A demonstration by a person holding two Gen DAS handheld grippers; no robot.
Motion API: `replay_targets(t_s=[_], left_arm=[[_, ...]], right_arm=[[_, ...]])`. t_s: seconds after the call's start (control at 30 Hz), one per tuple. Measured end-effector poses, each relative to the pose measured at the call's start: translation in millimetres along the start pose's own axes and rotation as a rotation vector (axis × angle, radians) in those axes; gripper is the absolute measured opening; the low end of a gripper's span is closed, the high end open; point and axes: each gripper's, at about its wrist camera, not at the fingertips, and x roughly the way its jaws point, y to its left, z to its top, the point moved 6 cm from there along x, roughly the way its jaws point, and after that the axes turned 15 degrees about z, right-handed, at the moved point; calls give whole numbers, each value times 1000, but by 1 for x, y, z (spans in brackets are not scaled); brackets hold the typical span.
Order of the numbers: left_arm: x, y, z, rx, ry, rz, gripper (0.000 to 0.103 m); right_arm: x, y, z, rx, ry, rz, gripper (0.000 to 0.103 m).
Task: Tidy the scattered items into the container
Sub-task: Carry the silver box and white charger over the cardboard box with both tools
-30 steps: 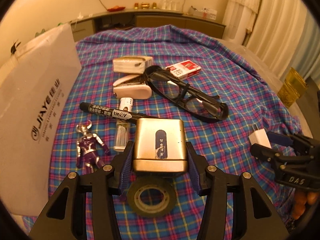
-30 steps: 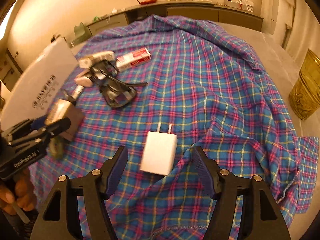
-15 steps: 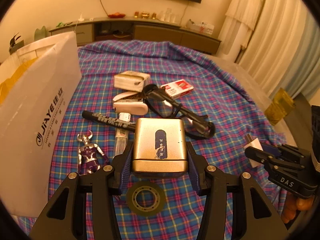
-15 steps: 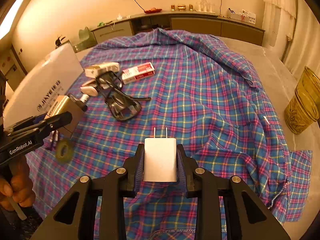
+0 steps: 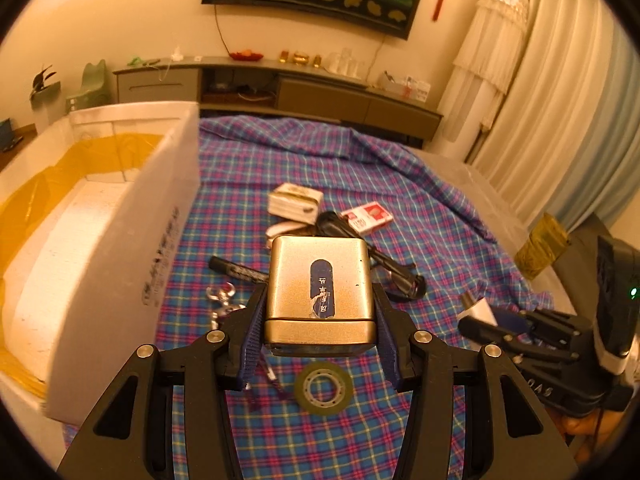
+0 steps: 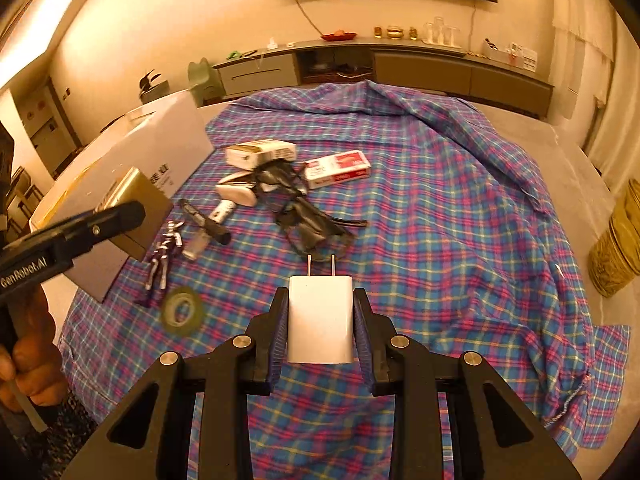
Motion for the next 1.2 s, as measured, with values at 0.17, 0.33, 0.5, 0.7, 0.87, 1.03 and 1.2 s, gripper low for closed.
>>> replay_targets(t_s=[0.17, 0.33, 0.5, 0.7, 0.87, 1.03, 1.2], left_arm=[[-14, 18, 6, -30, -24, -8, 51], [-28, 34, 14, -66, -48, -18, 51], [-43, 49, 19, -101, -71, -33, 51], [-61, 67, 24, -152, -86, -60, 51], [-69, 85, 26, -214, -67, -112, 51], [-73, 105, 26, -259, -60, -123, 51], [-74, 126, 29, -296, -63, -112, 51]], right_arm=[[4, 24, 6, -31, -7, 12, 32], [7, 51, 13, -50, -15, 38, 32], [11, 78, 16, -62, -11, 70, 32], [15, 104, 15, -68, -4, 96, 32], [17, 129, 16, -75, 3, 131, 32], [15, 157, 23, -108, -2, 159, 32], [15, 182, 33, -123, -9, 193, 32]])
